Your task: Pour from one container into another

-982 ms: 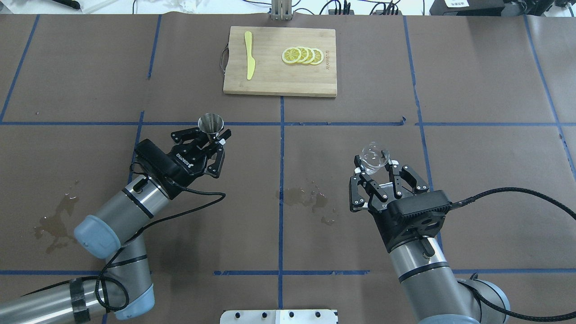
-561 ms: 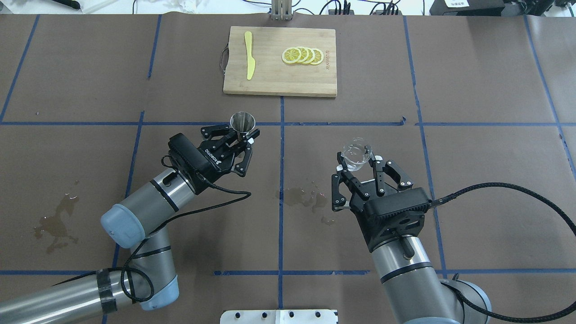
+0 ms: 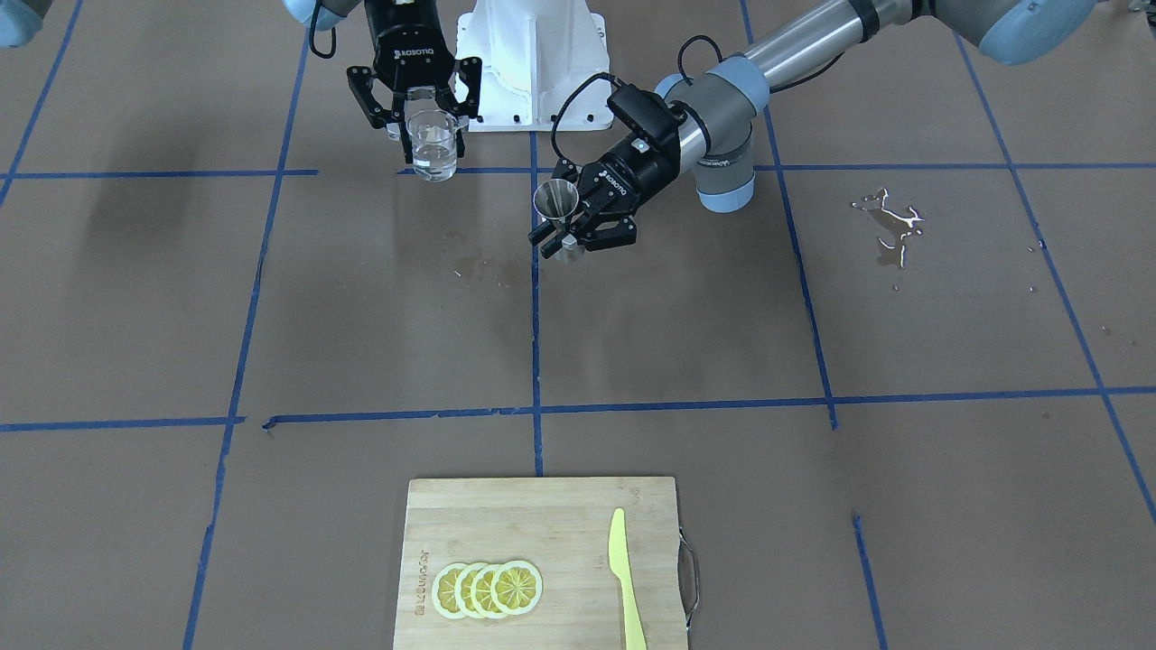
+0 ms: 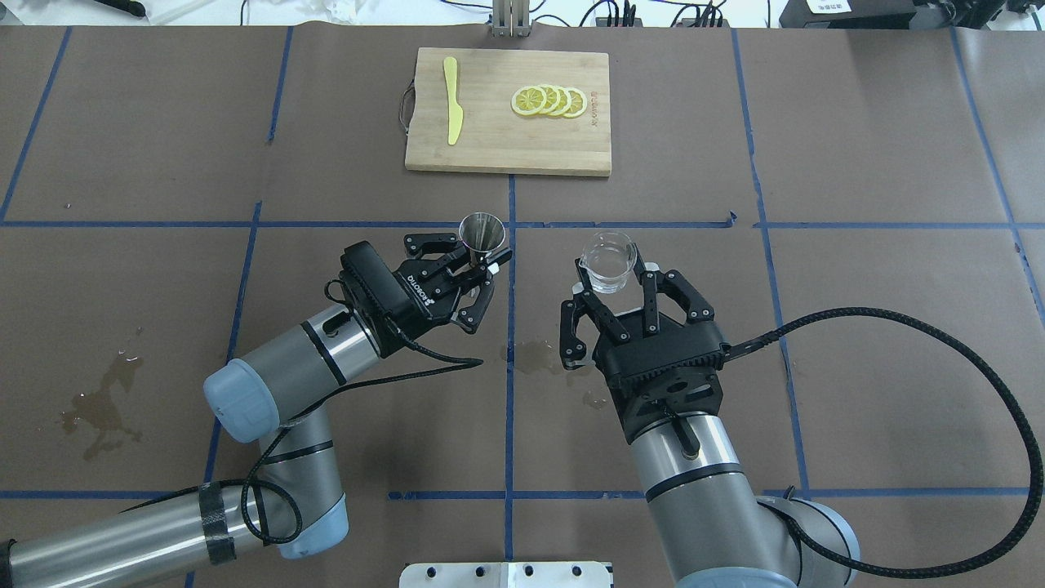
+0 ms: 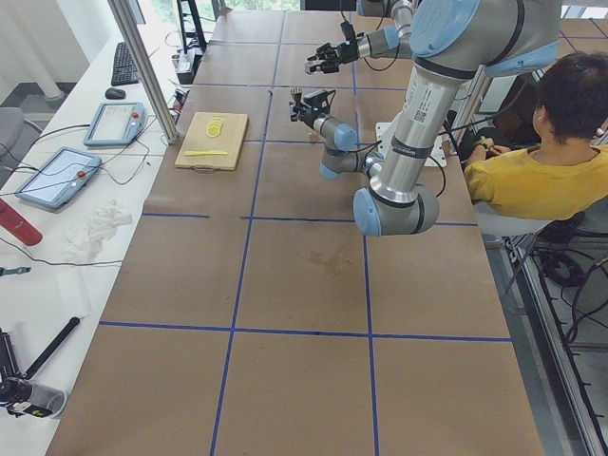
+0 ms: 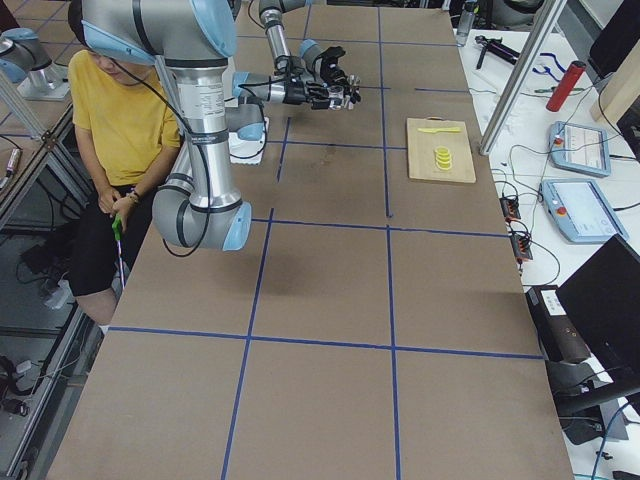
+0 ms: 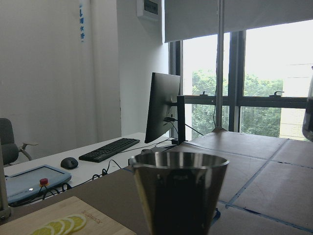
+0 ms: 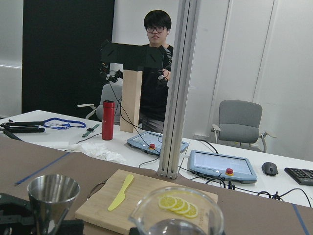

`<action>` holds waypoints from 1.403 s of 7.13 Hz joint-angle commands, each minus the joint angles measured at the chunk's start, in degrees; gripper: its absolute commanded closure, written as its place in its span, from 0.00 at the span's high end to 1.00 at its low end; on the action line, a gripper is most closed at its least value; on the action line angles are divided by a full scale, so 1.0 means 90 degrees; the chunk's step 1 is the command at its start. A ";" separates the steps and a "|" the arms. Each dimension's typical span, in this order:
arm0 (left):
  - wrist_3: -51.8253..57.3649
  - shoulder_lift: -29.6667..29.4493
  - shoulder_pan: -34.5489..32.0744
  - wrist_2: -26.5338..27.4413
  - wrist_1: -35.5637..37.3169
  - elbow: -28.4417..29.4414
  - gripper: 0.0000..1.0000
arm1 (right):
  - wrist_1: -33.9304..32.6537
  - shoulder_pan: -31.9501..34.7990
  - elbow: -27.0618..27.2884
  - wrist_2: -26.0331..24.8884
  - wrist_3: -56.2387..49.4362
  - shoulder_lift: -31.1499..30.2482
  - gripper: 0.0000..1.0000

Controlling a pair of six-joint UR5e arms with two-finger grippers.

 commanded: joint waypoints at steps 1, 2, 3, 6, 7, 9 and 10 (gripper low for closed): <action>-0.0008 -0.0216 0.0018 -0.0216 -0.0004 0.0077 0.00 | -0.0054 0.0124 0.0004 0.0007 -0.0338 0.0108 0.00; -0.0018 -0.0266 0.0018 -0.0207 0.0006 0.0107 0.00 | -0.0373 0.0221 0.0004 0.0046 -0.0407 0.0263 0.00; -0.0018 -0.0315 0.0038 -0.0207 0.0006 0.0127 0.00 | -0.0647 0.0251 0.0004 0.0075 -0.0408 0.0468 0.00; -0.0018 -0.0646 0.0067 -0.0207 0.0006 0.0584 0.00 | -0.1057 0.0359 0.0013 0.0153 -0.0427 0.0664 0.00; -0.0037 -0.0667 0.0067 -0.0207 0.0006 0.0605 0.00 | -0.1098 0.0359 0.0052 0.0154 -0.0427 0.0694 0.00; -0.0037 -0.0677 0.0086 -0.0187 -0.0004 0.0664 0.00 | -0.1381 0.0359 0.0130 0.0163 -0.0505 0.0753 0.00; -0.0037 -0.0667 0.0125 -0.0168 -0.0013 0.0664 0.00 | -0.1498 0.0359 0.0121 0.0163 -0.0573 0.0753 0.00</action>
